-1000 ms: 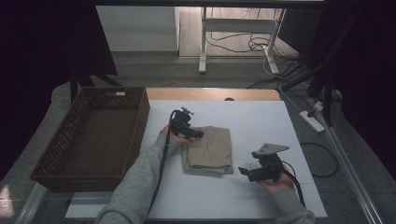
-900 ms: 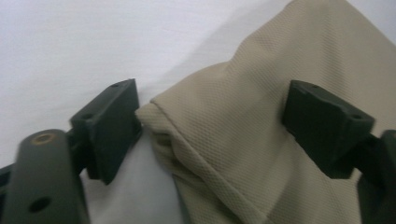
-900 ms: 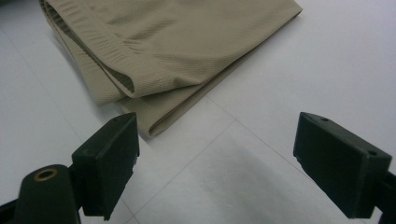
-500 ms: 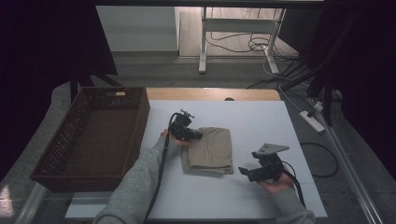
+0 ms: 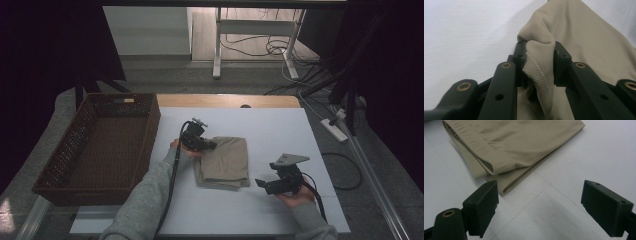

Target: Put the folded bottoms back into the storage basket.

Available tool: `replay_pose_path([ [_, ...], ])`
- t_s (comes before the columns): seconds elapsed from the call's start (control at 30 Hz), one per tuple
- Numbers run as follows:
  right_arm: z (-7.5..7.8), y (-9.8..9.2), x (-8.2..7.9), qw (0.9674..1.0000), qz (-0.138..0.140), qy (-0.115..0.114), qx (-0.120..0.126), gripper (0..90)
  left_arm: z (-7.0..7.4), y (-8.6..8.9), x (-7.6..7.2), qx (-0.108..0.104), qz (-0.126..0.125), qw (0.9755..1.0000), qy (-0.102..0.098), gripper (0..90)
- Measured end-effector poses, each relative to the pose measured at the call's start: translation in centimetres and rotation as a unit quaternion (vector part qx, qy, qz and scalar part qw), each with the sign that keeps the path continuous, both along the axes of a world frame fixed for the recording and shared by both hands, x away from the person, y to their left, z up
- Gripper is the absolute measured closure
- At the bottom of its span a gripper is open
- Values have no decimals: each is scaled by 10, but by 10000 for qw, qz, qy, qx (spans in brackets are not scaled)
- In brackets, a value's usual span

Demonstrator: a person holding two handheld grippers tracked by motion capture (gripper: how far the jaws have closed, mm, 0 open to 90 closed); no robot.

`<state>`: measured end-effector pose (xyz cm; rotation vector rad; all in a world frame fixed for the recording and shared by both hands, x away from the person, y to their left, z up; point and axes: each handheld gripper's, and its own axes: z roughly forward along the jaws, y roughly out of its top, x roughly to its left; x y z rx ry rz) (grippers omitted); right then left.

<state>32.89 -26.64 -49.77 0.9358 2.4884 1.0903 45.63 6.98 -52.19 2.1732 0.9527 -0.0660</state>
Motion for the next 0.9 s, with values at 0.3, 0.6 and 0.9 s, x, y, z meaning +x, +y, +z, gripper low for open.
replay_pose_path([
  [0.3, 0, 1, 0, 10000, -32, -26, -1, 149, 4, 2, -5, -94, 20, 9999, -65, 711],
  [0.6, 5, 11, 2, 9998, -154, -67, 84, 149, 12, 2, -10, -91, -35, 9998, -193, 714],
  [0.9, 2, 31, 15, 9995, -248, 116, 138, 149, 17, 1, -13, -73, -71, 9996, -265, 713],
])
